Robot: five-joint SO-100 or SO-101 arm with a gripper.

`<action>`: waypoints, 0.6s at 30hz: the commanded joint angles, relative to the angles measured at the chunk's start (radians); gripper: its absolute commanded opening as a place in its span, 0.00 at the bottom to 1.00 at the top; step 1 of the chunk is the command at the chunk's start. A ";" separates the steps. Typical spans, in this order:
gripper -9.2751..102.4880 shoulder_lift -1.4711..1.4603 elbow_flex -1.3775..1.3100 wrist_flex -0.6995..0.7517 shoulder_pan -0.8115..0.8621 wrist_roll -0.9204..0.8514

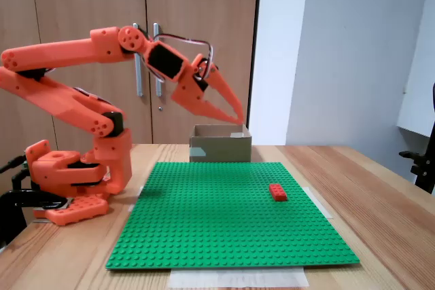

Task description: Pick the yellow lego block and put it in the box.

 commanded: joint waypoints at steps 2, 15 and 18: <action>0.07 0.075 0.063 -0.029 0.002 -0.006; 0.07 0.235 0.282 -0.127 0.006 -0.003; 0.07 0.270 0.325 -0.123 0.006 0.000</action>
